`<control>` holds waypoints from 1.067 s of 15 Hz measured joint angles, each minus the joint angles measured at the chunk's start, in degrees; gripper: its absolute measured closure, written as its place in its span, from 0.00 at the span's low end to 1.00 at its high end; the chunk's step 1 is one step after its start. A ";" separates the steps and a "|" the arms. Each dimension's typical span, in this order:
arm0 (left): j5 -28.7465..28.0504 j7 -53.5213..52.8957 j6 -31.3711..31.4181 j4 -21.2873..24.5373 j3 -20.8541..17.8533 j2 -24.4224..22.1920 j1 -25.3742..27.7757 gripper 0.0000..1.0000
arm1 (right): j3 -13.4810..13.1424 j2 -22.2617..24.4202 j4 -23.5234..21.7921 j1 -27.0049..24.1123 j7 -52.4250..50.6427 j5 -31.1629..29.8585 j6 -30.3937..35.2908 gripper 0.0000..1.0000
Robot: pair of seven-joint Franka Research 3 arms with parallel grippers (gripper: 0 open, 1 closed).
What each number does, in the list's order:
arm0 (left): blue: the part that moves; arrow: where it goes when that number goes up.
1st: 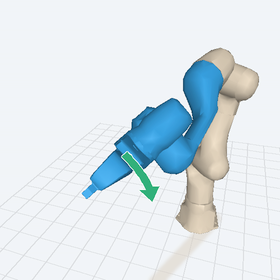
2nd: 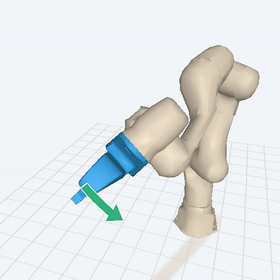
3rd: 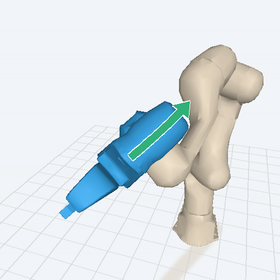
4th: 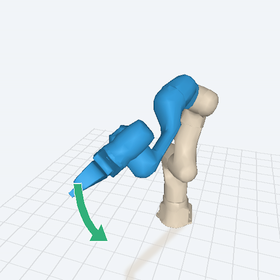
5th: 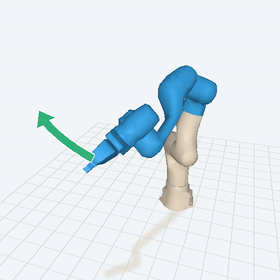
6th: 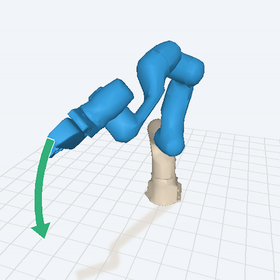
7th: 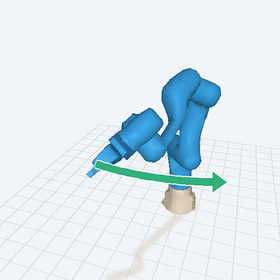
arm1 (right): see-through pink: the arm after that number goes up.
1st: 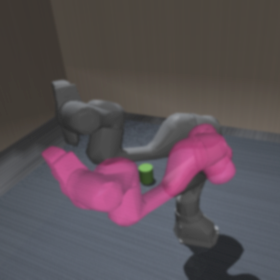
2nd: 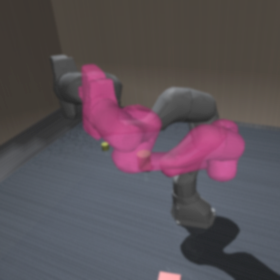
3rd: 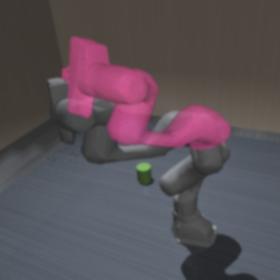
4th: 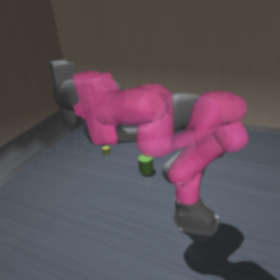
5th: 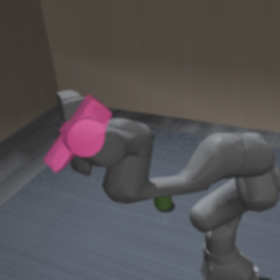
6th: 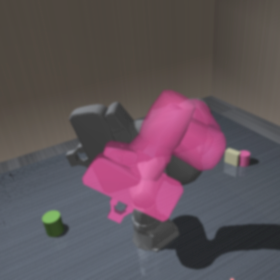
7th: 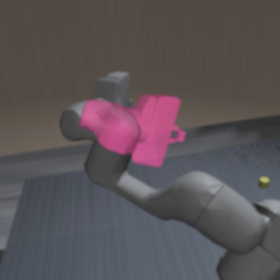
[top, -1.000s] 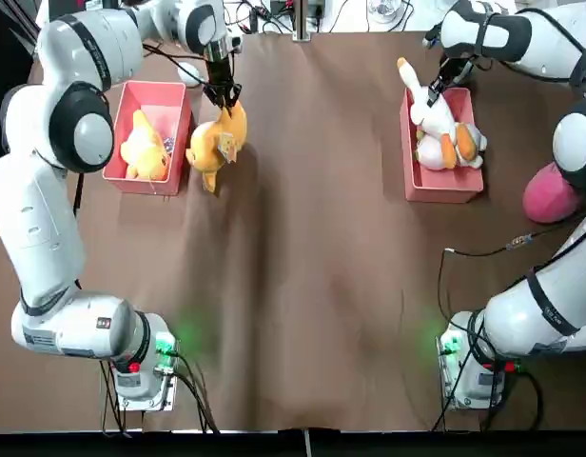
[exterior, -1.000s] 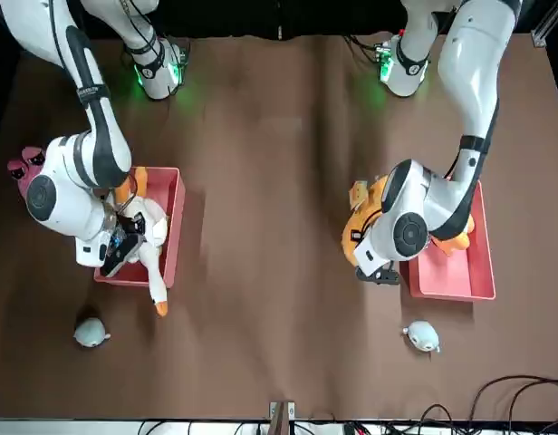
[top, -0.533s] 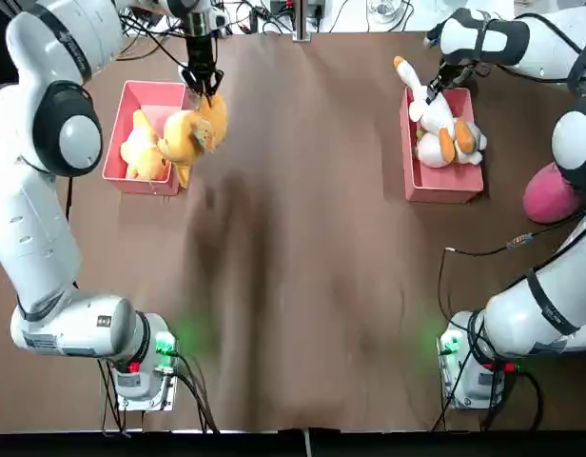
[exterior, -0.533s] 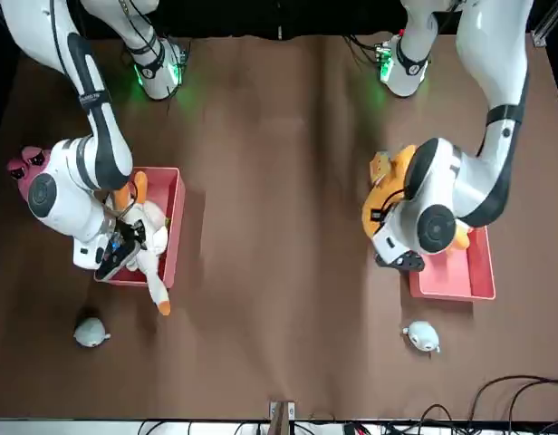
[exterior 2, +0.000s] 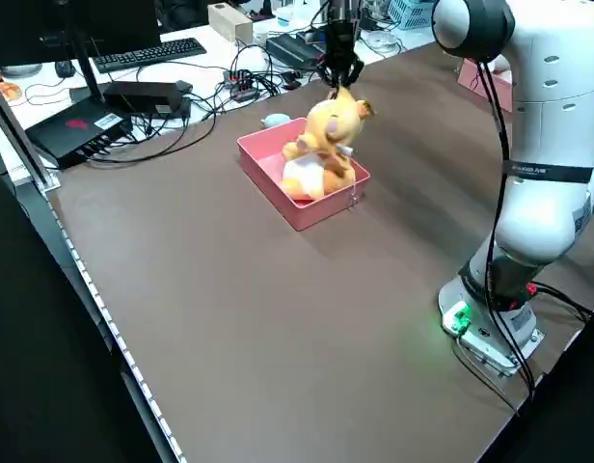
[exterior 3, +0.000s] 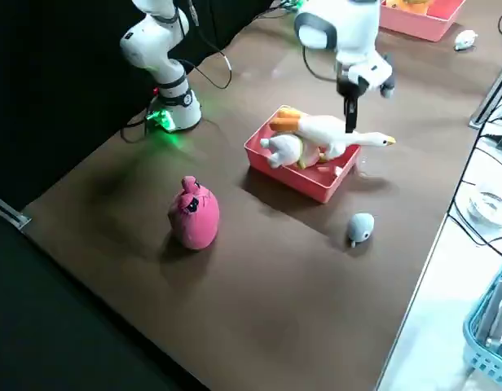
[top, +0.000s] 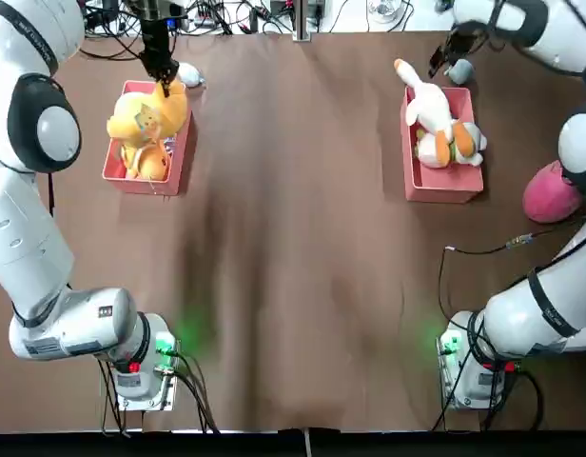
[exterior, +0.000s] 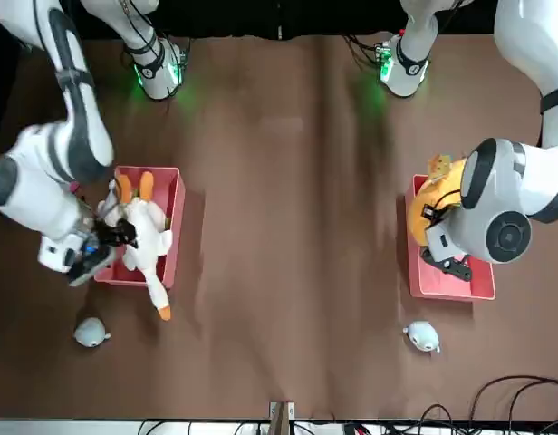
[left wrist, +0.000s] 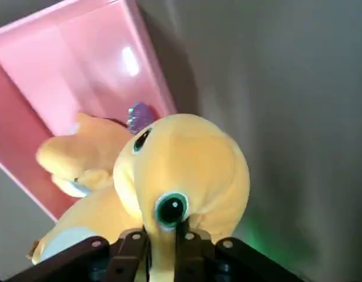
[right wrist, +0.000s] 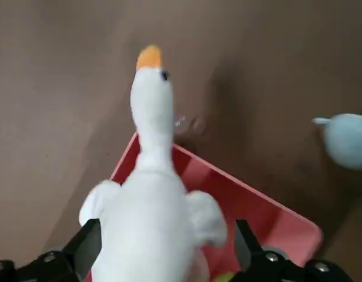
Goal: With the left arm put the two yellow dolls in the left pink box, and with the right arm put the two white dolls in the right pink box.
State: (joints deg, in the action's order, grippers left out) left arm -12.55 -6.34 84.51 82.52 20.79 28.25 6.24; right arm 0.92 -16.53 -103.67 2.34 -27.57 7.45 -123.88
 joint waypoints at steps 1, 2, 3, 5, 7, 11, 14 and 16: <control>-1.63 -2.07 0.26 0.06 -0.03 0.21 0.46 0.85 | -0.39 1.00 2.61 -0.01 1.67 -0.89 3.27 0.00; -3.85 -3.94 1.00 0.11 -0.03 0.49 0.53 0.85 | -0.59 1.79 5.78 -0.01 4.15 -2.35 7.15 0.00; -6.33 -5.73 2.14 0.18 -0.01 0.87 0.39 0.85 | -0.58 2.46 9.17 0.02 7.40 -3.95 11.29 0.00; -11.42 -10.36 5.54 0.25 0.02 2.33 -0.05 0.85 | -0.31 3.29 17.76 0.49 16.45 -6.51 23.16 0.00; -12.35 -12.13 7.88 0.26 0.03 3.36 -0.14 0.85 | -0.29 3.30 20.85 0.56 19.01 -6.62 28.08 0.00; -15.22 -16.99 11.74 0.39 0.06 5.84 -0.34 0.85 | -0.65 4.08 23.95 0.33 20.28 -6.63 32.24 0.00; -15.50 -20.70 14.00 0.46 0.00 8.28 0.05 0.85 | -1.01 7.70 24.65 0.18 20.41 -6.67 37.33 0.00; -15.50 -21.89 14.76 0.47 -0.01 9.56 0.21 0.85 | -1.19 10.44 24.39 -0.03 20.59 -6.76 40.10 0.00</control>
State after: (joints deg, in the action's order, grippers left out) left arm -28.05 -28.22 99.27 82.99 20.77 37.81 6.45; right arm -0.27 -6.09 -79.28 2.31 -6.98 0.69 -83.78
